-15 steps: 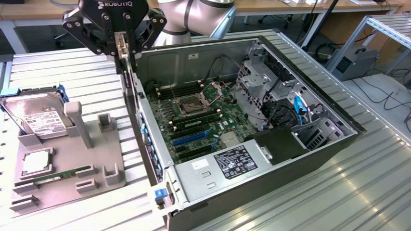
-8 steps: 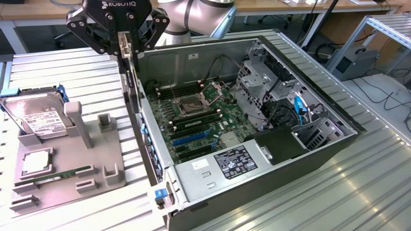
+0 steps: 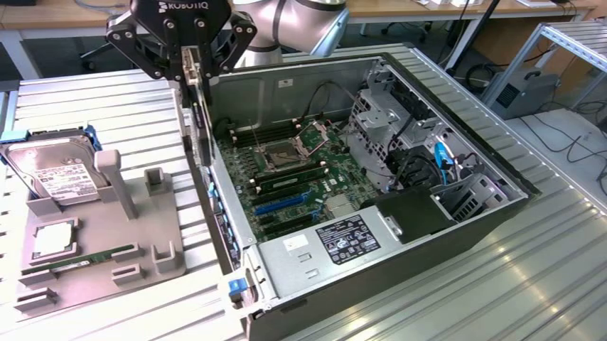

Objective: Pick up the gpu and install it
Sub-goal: 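Pick up the gpu and move the gpu toward the slot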

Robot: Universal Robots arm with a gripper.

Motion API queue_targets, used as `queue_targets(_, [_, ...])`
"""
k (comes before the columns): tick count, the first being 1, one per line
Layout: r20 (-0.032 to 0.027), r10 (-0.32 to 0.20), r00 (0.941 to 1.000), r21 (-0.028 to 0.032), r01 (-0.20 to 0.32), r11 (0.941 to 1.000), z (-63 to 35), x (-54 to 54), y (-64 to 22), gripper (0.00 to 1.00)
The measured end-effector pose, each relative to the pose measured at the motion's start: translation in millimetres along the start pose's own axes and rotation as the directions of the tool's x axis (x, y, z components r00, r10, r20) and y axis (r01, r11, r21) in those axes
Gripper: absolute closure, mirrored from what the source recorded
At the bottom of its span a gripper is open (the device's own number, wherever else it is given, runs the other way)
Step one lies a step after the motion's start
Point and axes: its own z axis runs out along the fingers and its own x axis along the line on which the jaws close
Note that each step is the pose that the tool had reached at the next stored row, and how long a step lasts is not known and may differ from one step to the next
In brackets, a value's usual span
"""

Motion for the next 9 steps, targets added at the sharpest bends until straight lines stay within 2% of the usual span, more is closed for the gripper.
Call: queue_targets(9, [0.0000, 0.000, 1.0000, 0.0000, 0.000, 1.0000, 0.2, -5.7, 0.4, 0.73])
